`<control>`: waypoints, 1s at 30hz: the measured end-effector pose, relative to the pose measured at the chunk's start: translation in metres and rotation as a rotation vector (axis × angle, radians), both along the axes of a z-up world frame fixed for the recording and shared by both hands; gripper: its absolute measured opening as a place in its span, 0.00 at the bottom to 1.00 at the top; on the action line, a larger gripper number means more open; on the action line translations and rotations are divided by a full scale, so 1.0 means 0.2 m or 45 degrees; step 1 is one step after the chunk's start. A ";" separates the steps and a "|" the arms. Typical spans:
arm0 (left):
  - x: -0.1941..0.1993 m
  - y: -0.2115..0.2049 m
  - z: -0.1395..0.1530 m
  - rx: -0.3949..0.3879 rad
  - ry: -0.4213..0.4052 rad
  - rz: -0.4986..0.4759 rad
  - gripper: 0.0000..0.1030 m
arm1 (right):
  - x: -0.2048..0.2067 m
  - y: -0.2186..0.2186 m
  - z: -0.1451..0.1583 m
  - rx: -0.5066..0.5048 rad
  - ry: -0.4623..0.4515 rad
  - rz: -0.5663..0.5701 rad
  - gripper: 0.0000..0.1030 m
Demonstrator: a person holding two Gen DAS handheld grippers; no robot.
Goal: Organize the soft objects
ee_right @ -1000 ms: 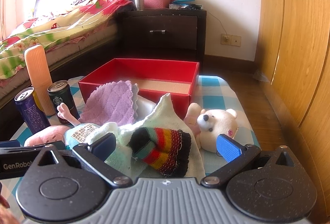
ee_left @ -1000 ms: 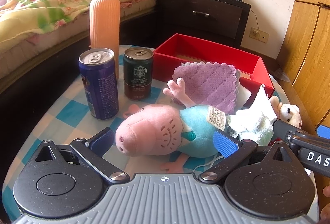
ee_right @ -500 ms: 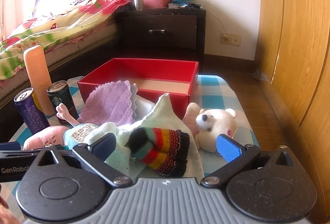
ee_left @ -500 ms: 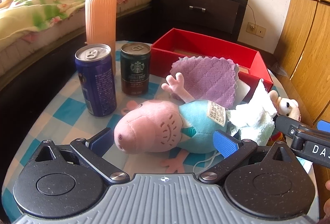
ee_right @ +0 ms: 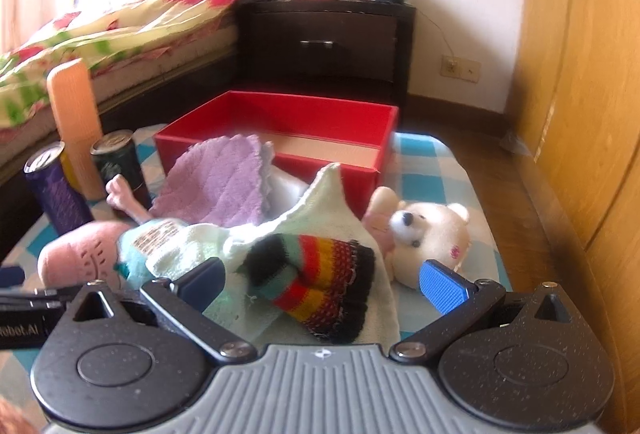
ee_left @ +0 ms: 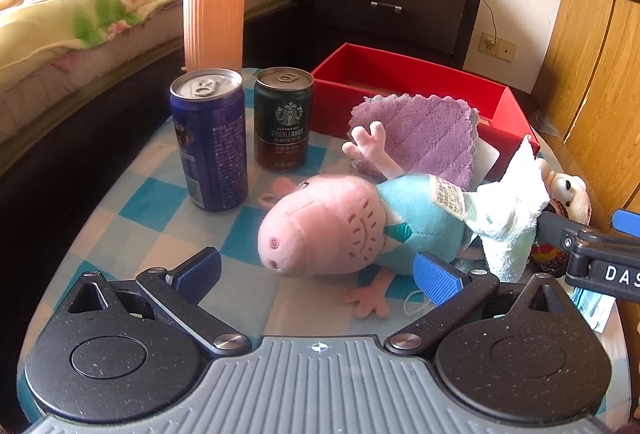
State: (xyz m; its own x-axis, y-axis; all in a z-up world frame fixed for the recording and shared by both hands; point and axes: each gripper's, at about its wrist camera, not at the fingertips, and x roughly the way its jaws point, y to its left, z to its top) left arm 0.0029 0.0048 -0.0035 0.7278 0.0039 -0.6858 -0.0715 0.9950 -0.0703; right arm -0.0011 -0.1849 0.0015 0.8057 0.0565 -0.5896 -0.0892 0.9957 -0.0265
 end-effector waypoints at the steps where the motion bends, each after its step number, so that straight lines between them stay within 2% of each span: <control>1: 0.00 0.01 0.00 -0.004 0.002 -0.003 0.95 | -0.01 0.01 0.00 -0.007 -0.006 0.024 0.82; 7: -0.01 0.00 -0.02 0.009 0.024 -0.039 0.95 | 0.00 0.06 0.03 0.041 0.008 0.169 0.82; 13: -0.03 -0.02 -0.03 0.016 0.047 -0.083 0.95 | 0.11 0.11 -0.01 -0.047 0.060 0.239 0.80; 15: -0.03 -0.02 -0.04 0.017 0.045 -0.088 0.95 | 0.12 0.11 -0.01 0.002 0.082 0.295 0.71; 17: -0.03 -0.02 -0.05 0.009 0.066 -0.093 0.95 | 0.12 0.11 -0.03 -0.002 0.109 0.328 0.64; 20: -0.03 -0.02 -0.06 -0.007 0.085 -0.115 0.95 | 0.13 0.14 -0.09 -0.003 0.178 0.392 0.39; 21: -0.03 -0.03 -0.06 -0.006 0.087 -0.127 0.95 | 0.15 0.14 -0.10 0.030 0.209 0.402 0.26; 23: -0.03 -0.04 -0.07 0.002 0.089 -0.143 0.95 | 0.17 0.13 -0.10 0.073 0.234 0.404 0.21; 26: -0.03 -0.05 -0.08 -0.002 0.106 -0.153 0.95 | 0.19 0.14 -0.08 0.069 0.218 0.425 0.13; 28: -0.03 -0.05 -0.08 -0.014 0.117 -0.160 0.95 | 0.19 0.12 -0.04 0.135 0.226 0.438 0.00; 30: -0.03 -0.06 -0.08 -0.020 0.120 -0.168 0.95 | 0.18 0.09 0.01 0.210 0.237 0.444 0.00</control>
State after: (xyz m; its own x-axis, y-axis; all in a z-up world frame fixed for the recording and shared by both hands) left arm -0.0032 -0.0070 -0.0192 0.6535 -0.0987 -0.7504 0.0524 0.9950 -0.0853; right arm 0.0344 -0.1676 0.0036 0.6025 0.4127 -0.6832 -0.4098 0.8945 0.1789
